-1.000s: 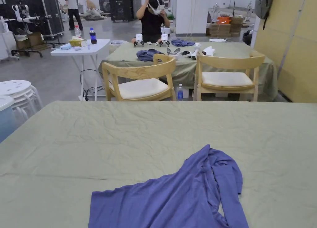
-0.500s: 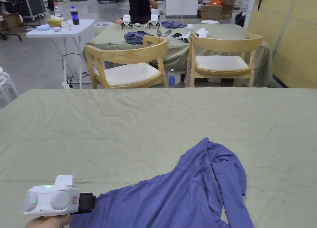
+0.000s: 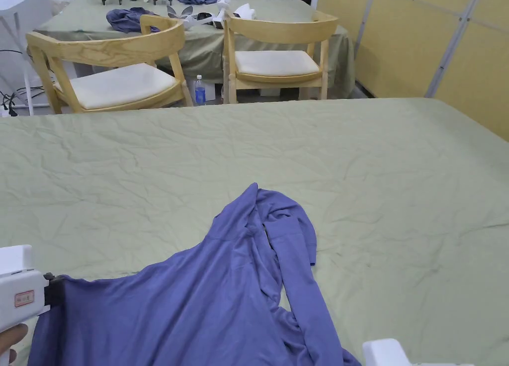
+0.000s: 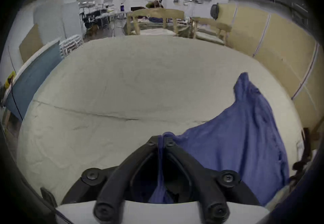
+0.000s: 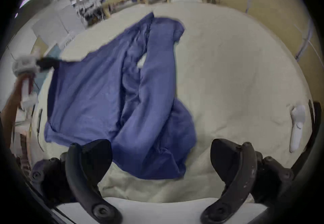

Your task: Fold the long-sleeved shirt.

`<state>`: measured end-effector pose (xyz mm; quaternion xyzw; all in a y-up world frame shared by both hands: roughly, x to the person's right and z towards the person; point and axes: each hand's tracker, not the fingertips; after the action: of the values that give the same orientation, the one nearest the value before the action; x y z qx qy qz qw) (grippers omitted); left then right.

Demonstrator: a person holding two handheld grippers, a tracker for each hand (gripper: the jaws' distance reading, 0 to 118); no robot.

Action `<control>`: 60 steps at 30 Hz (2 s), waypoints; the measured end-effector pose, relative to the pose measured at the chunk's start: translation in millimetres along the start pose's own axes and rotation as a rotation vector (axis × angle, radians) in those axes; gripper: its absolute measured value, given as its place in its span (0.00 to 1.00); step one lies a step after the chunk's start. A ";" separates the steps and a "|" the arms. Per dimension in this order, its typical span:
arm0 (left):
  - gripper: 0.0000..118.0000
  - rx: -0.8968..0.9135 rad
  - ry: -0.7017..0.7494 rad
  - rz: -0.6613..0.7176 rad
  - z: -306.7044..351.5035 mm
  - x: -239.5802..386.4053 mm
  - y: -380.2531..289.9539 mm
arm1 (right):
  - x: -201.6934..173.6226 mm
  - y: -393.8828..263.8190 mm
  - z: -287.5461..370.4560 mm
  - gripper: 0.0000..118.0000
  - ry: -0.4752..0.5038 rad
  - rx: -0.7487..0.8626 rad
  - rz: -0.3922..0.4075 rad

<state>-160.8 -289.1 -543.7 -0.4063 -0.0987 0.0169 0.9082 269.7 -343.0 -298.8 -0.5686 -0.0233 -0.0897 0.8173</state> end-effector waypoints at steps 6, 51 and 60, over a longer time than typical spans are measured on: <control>0.01 0.069 -0.075 0.130 59.4 -18.4 16.9 | -8.3 -1.6 22.2 0.14 0.041 0.090 -0.057; 0.01 0.637 -0.004 0.162 214.8 -7.9 350.0 | -17.1 441.2 358.3 0.13 -0.251 0.874 0.044; 0.01 0.320 0.057 0.135 28.0 -32.2 212.1 | -11.4 380.9 108.0 0.13 -0.271 0.453 0.098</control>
<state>-187.3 -130.1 -688.0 -0.2628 -0.0415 0.0817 0.9605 331.3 -112.3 -614.9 -0.3784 -0.1245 0.0343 0.9166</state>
